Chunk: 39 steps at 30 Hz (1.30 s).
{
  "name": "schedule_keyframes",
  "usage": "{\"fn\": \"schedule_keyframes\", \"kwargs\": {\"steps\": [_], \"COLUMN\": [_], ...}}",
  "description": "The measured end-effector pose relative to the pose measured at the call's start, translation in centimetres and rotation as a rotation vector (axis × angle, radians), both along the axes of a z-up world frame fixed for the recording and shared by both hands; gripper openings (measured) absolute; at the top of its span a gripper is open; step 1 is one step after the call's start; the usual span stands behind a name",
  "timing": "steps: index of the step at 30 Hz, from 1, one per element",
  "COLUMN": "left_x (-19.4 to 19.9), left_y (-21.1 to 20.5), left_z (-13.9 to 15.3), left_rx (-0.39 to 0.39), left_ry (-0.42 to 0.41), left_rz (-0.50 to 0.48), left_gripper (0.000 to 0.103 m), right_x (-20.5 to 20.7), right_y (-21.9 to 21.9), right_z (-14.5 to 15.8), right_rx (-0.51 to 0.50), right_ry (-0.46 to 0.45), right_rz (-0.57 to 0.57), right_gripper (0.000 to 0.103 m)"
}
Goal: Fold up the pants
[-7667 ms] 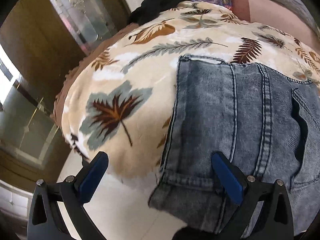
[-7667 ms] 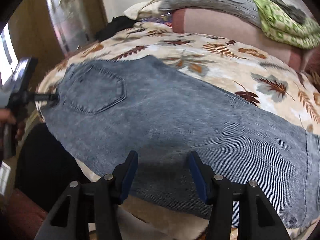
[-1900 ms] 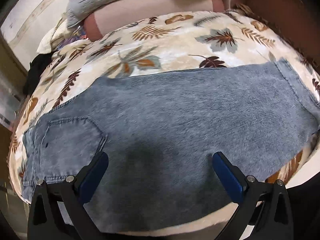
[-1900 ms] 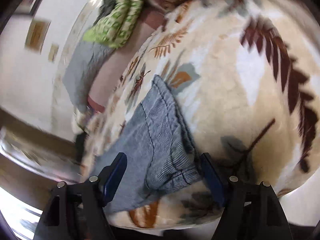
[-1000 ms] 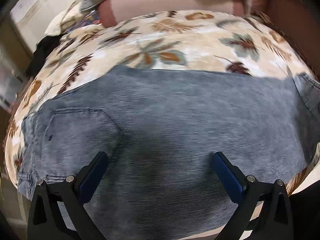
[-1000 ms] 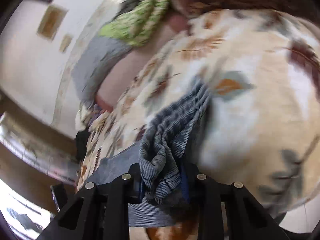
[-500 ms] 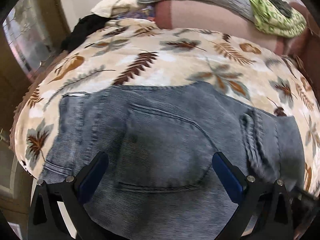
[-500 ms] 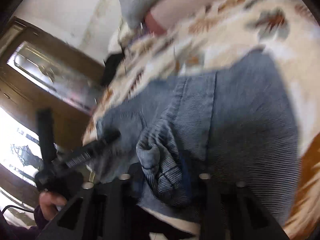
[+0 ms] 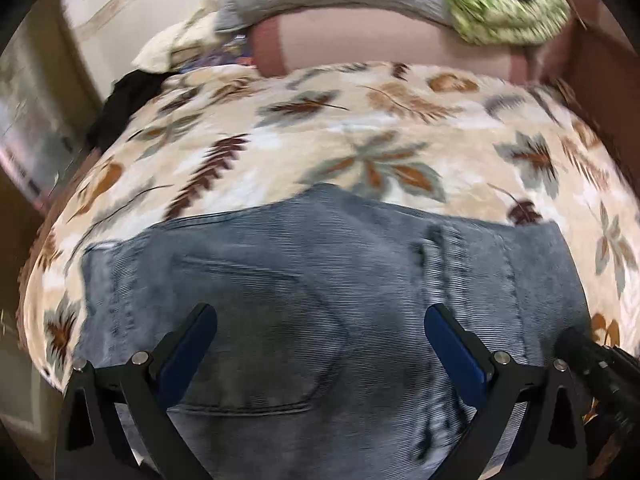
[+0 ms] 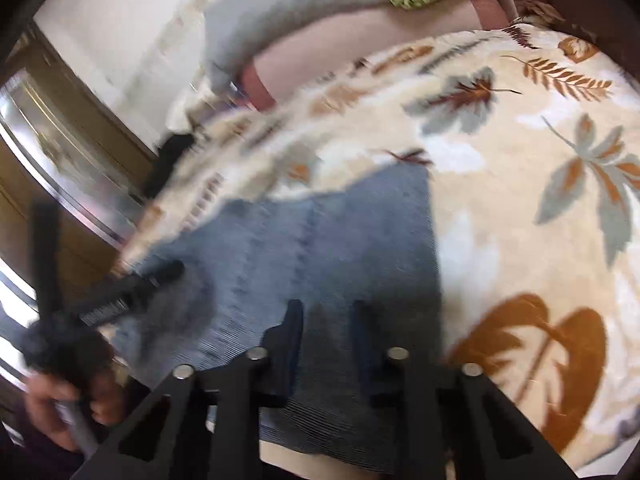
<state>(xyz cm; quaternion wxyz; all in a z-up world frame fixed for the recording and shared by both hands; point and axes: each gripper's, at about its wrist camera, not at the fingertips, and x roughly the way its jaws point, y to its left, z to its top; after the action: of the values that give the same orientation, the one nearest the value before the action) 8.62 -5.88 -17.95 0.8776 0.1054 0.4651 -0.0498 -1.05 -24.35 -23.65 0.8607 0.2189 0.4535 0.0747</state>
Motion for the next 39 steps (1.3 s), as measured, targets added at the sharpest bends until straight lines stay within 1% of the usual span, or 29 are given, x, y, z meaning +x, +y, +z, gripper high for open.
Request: {"fn": "schedule_keyframes", "kwargs": {"steps": [1, 2, 3, 4, 5, 6, 7, 8, 9, 11, 17, 20, 21, 22, 24, 25, 27, 29, 31, 33, 34, 35, 36, 37, 39], "left_x": [0.0, 0.0, -0.1, -0.2, -0.2, -0.2, -0.2, 0.0, 0.2, 0.6, 0.4, 0.6, 0.7, 0.7, 0.5, 0.2, -0.3, -1.0, -1.5, -2.0, -2.4, -2.7, -3.0, -3.2, -3.9], "left_y": [-0.9, -1.9, -2.4, -2.9, -3.0, -2.9, -2.6, -2.5, -2.4, -2.5, -2.1, -1.7, -1.4, -0.8, 0.9, 2.6, 5.1, 8.7, 11.7, 15.6, 18.1, 19.9, 21.7, 24.0, 27.0], "left_z": [-0.6, -1.4, -1.9, -2.8, -3.4, -3.5, -3.3, -3.3, -3.3, -3.3, -3.6, -3.3, -3.2, -2.9, -2.1, -1.4, -0.2, 1.1, 1.7, 1.9, 1.8, 1.6, 1.3, 0.7, -0.1], "left_rx": [0.029, 0.08, 0.106, 0.154, 0.171, 0.162, 0.145, 0.143, 0.148, 0.169, 0.143, 0.13, 0.141, 0.164, 0.151, 0.136, 0.116, 0.111, 0.118, 0.132, 0.143, 0.152, 0.16, 0.163, 0.13], "left_ry": [0.006, 0.008, 0.006, -0.002, -0.003, -0.011, -0.016, -0.011, -0.008, -0.012, -0.026, -0.004, 0.003, 0.003, -0.009, -0.016, -0.036, -0.066, -0.079, -0.071, -0.068, -0.064, -0.054, -0.026, 0.017], "left_rz": [-0.019, -0.039, -0.046, -0.055, -0.061, -0.063, -0.058, -0.056, -0.058, -0.072, -0.067, -0.061, -0.05, -0.028, -0.003, 0.029, 0.076, 0.141, 0.195, 0.269, 0.322, 0.36, 0.4, 0.455, 0.525], "left_gripper": [0.103, 0.103, 0.103, 0.103, 0.103, 0.103, 0.103, 0.103, 0.103, 0.103, 0.103, 0.103, 0.103, 0.103, 0.103, 0.103, 0.103, 0.103, 0.103, 0.103, 0.103, 0.103, 0.103, 0.103, 0.103], "right_x": [-0.2, -0.2, -0.4, -0.6, -0.8, -0.4, -0.7, -1.1, -1.8, -2.7, -5.0, -4.7, -4.6, -4.6, -4.4, -4.3, -4.0, -3.4, -2.6, -2.0, -1.9, -1.8, -1.8, -2.0, -2.0], "right_y": [0.4, 0.8, 0.9, 1.2, 1.3, 1.9, 2.2, 2.5, 2.9, 3.1, 3.6, 4.2, 4.3, 4.2, 4.1, 4.2, 5.4, 6.6, 8.5, 10.3, 11.0, 11.7, 12.5, 12.7, 12.4], "right_z": [-0.3, -0.4, -0.4, -0.3, -0.4, -0.8, -0.9, -0.8, -0.6, -0.6, -0.3, -0.2, -0.1, 0.1, 1.0, 1.6, 2.7, 3.0, 2.7, 2.2, 1.9, 1.4, 1.1, 1.4, 2.0], "right_rx": [-0.019, -0.046, -0.072, -0.091, -0.09, -0.077, -0.078, -0.093, -0.118, -0.132, -0.128, -0.167, -0.169, -0.165, -0.11, -0.097, -0.11, -0.125, -0.164, -0.19, -0.211, -0.237, -0.281, -0.288, -0.239], "right_ry": [0.01, 0.014, 0.007, 0.006, 0.009, 0.02, 0.027, 0.025, 0.018, 0.013, -0.003, -0.003, 0.002, 0.006, -0.032, -0.059, -0.119, -0.136, -0.139, -0.123, -0.113, -0.096, -0.1, -0.113, -0.127], "right_rz": [0.018, 0.038, 0.05, 0.071, 0.088, 0.12, 0.143, 0.158, 0.18, 0.214, 0.236, 0.247, 0.244, 0.235, 0.216, 0.217, 0.229, 0.253, 0.277, 0.323, 0.342, 0.362, 0.366, 0.366, 0.366], "right_gripper": [0.02, 0.02, 0.02, 0.02, 0.02, 0.02, 0.02, 0.02, 0.02, 0.02, 0.021, 0.021, 0.021, 0.021, 0.023, 0.023, 0.023, 0.023, 0.023, 0.023, 0.023, 0.023, 0.023, 0.023, 0.023]}}
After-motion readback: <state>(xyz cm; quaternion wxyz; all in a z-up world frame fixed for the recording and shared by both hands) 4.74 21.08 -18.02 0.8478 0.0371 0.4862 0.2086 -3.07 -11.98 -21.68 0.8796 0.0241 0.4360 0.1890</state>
